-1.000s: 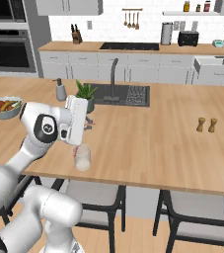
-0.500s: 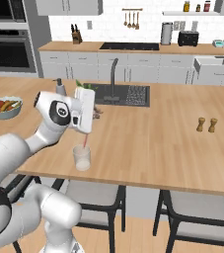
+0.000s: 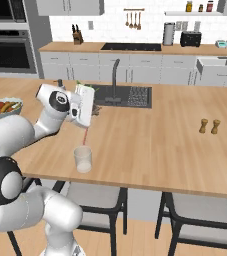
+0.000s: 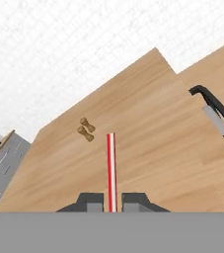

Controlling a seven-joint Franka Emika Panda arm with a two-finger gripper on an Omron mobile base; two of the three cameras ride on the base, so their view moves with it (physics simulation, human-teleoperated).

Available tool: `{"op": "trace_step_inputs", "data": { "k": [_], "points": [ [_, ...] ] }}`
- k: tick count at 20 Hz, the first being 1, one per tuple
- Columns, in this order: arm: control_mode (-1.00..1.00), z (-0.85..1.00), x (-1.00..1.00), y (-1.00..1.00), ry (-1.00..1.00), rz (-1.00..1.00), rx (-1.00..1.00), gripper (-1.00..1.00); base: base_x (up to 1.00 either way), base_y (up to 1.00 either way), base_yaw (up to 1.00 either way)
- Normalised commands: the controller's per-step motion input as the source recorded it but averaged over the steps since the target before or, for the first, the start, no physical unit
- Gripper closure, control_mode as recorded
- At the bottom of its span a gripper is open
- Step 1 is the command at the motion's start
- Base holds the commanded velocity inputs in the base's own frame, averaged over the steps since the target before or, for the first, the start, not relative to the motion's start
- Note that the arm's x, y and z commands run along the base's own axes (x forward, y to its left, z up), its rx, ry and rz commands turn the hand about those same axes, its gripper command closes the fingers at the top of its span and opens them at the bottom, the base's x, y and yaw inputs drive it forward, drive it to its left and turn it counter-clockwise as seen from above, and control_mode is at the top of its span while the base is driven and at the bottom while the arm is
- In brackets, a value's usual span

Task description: Take a straw from the drawer in front and place it inside the glass cup on the dining counter.

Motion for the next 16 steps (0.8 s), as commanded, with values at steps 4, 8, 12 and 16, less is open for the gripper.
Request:
{"op": "trace_step_inputs", "data": {
  "k": [4, 8, 12, 16],
  "points": [
    [-1.0, -0.6, 0.0, 0.17, -0.06, -0.12, 0.0, 1.0, 0.0, 0.0, 0.0],
    [-1.0, -0.62, 0.0, 0.0, -0.08, -0.11, 0.0, 1.0, 0.0, 0.0, 0.0],
    [-1.0, -0.46, 0.0, 0.13, -0.03, -0.11, 0.0, 1.0, 0.0, 0.0, 0.0],
    [-1.0, -0.41, 0.05, 0.31, -0.04, -0.11, 0.0, 1.0, 0.0, 0.0, 0.0]
  ]
}}
